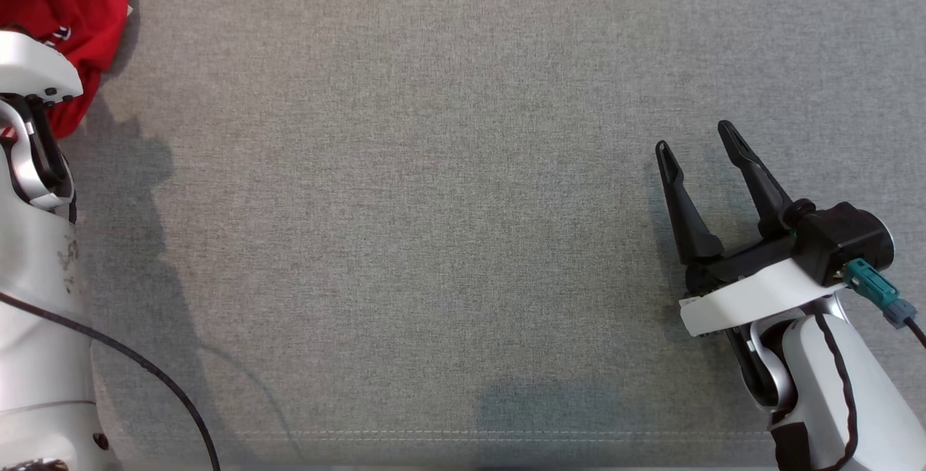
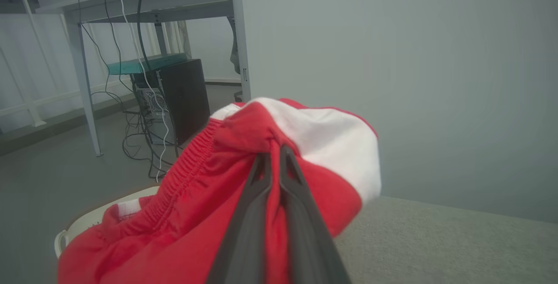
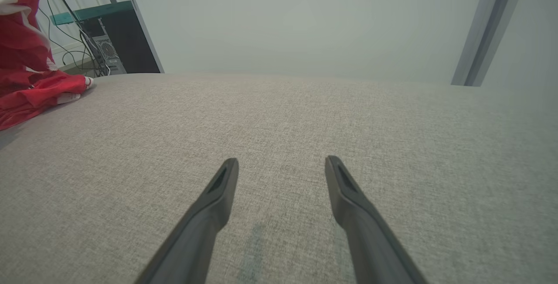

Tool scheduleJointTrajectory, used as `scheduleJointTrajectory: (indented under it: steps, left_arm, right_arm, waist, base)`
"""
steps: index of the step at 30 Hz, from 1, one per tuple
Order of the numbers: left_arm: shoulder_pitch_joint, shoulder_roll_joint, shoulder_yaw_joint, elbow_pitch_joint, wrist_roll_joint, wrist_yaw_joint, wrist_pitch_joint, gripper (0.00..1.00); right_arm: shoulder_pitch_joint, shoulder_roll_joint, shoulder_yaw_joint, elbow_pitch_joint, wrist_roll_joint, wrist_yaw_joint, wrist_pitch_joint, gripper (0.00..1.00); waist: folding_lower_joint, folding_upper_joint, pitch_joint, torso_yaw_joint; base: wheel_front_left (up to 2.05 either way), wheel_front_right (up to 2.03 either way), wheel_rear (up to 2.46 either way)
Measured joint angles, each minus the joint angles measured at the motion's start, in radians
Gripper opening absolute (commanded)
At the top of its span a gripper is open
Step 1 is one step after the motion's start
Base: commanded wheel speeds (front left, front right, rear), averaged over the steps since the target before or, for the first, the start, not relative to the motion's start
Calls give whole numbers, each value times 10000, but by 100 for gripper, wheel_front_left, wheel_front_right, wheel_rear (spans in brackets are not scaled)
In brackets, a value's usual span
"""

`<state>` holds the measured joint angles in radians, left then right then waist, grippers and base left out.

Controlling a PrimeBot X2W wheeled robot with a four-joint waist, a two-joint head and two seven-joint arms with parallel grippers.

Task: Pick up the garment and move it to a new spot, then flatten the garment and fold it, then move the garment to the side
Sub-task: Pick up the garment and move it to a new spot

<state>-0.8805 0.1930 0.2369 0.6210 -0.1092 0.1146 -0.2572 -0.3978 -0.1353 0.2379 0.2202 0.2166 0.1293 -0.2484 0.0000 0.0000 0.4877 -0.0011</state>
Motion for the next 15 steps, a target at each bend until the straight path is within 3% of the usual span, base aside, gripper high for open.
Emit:
scheduleJointTrajectory:
  steps: [6, 15]
  left_arm:
    - [468, -69, -454, -1327, 621, -194, 0, 0]
    - [877, -508, -1154, -2445, 669, -802, 0, 0]
  right_arm:
    - [126, 94, -46, 102, 50, 0, 0, 100]
    - [396, 414, -31, 217, 234, 0, 0, 100]
  waist:
    - [0, 0, -429, 3]
    - [0, 0, -1280, -170]
  base:
    - [0, 0, 0]
    - [0, 0, 0]
